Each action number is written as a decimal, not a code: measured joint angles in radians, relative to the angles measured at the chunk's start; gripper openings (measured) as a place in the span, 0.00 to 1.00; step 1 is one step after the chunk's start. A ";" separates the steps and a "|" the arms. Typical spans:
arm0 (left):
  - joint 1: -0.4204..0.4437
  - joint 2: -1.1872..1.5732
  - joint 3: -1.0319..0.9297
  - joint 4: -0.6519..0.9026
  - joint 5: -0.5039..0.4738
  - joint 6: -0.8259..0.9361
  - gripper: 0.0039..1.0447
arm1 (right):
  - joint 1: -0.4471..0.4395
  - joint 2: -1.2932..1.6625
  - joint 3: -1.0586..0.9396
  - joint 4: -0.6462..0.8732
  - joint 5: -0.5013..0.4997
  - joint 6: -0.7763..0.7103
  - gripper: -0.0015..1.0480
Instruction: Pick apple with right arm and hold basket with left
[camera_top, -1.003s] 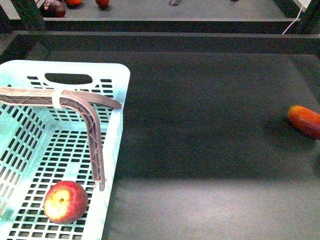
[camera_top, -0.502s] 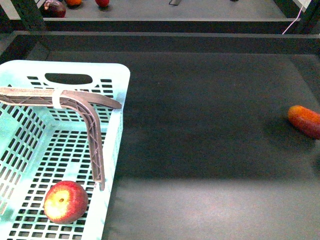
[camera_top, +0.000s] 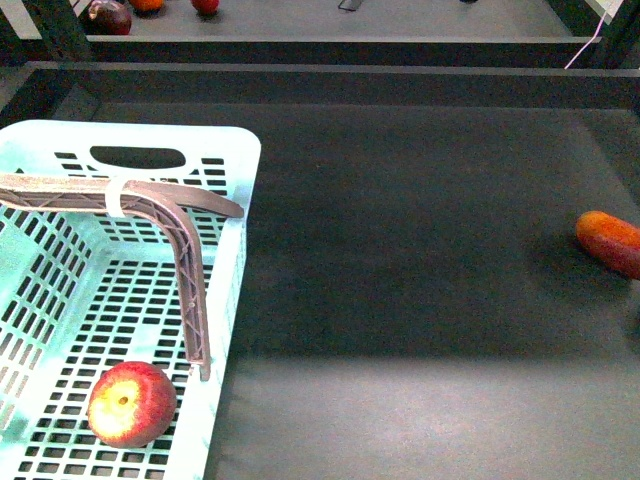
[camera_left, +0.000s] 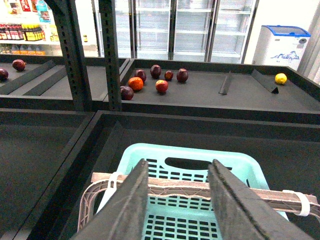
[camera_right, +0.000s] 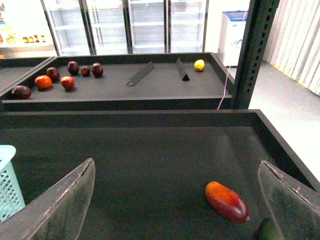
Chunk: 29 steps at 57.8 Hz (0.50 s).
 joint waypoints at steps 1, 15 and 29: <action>0.000 0.000 0.000 0.000 0.000 0.000 0.53 | 0.000 0.000 0.000 0.000 0.000 0.000 0.91; 0.000 0.000 0.000 0.000 0.000 0.002 0.95 | 0.000 0.000 0.000 0.000 0.000 0.000 0.91; 0.000 0.000 0.000 0.000 0.000 0.002 0.94 | 0.000 0.000 0.000 0.000 0.000 0.000 0.91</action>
